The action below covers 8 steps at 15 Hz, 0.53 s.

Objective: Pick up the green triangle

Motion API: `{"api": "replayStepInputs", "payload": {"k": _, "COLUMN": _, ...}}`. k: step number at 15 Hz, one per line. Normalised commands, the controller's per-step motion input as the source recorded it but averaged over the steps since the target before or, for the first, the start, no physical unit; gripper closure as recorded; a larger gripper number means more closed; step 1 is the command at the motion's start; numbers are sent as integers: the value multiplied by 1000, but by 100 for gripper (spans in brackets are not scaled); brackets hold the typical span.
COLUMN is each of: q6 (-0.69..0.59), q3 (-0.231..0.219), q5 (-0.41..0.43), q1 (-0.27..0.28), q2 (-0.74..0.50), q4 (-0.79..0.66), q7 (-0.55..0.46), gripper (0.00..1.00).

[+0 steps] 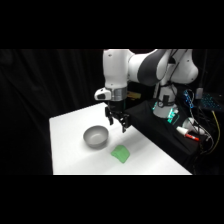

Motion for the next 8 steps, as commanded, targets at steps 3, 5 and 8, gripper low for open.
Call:
{"api": "replayStepInputs", "payload": {"k": 3, "q6": 341, "q3": 41, "q5": 89, "q1": 7, "q2": 270, "q4": -7, "q7": -169, "gripper": 0}}
{"api": "replayStepInputs", "payload": {"k": 5, "q6": 323, "q3": 50, "q5": 26, "q1": 0, "q2": 320, "q4": 63, "q7": -136, "gripper": 0}}
{"api": "replayStepInputs", "payload": {"k": 8, "q6": 282, "q3": 72, "q5": 55, "q1": -34, "q2": 329, "q4": 127, "q7": -156, "gripper": 0}}
